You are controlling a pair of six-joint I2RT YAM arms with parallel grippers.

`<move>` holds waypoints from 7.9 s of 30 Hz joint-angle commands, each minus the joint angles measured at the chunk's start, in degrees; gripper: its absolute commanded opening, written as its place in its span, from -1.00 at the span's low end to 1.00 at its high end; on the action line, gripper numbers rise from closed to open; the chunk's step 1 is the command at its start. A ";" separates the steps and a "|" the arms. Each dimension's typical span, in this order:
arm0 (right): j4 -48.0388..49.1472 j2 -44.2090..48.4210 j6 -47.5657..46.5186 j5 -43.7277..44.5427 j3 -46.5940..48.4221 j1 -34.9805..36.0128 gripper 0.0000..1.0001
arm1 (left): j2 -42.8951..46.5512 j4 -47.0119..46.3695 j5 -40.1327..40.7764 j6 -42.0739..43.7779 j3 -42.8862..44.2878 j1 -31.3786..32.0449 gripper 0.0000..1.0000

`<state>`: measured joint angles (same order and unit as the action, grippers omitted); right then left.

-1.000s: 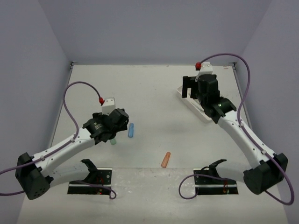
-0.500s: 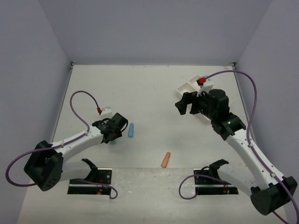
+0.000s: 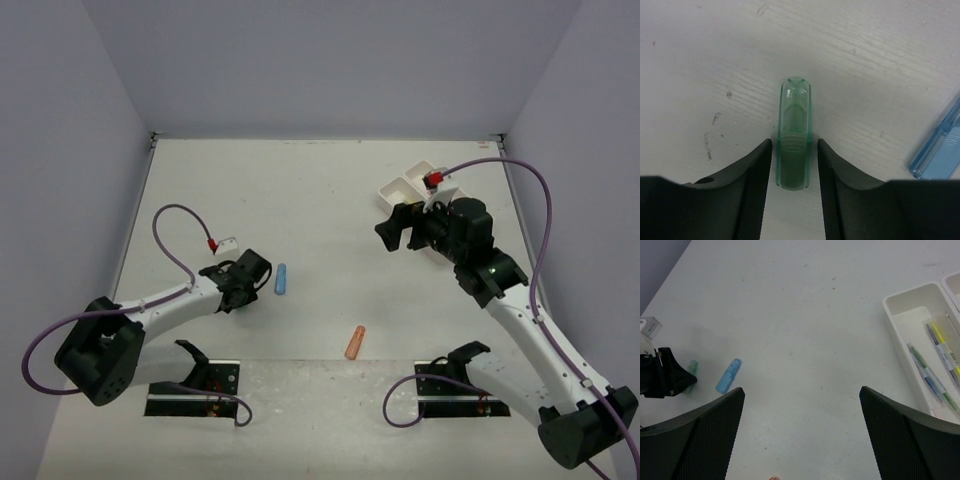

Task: Sort the stationery into containers
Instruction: Pick up the stationery from the center of the board, then place the stationery in the storage box, then pick up the stationery from the center of the board, then place the stationery in the storage box.

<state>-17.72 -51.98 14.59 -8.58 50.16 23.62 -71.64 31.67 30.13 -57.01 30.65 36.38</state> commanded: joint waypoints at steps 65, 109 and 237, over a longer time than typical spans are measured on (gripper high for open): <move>7.52 -22.56 26.54 19.21 14.88 38.28 -1.00 | 48.78 -38.97 -28.11 20.98 -11.31 10.73 1.00; 4.48 -53.16 -31.42 25.33 30.68 -19.40 -0.10 | 34.71 -15.27 -28.09 17.14 -3.84 10.73 1.00; 8.45 -30.19 -34.16 28.34 13.52 -5.01 -1.00 | 27.11 -20.84 -31.89 20.72 0.38 12.66 1.00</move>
<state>-8.25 -75.63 0.40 10.32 58.51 22.81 -44.07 9.11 -0.03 -34.17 27.58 48.99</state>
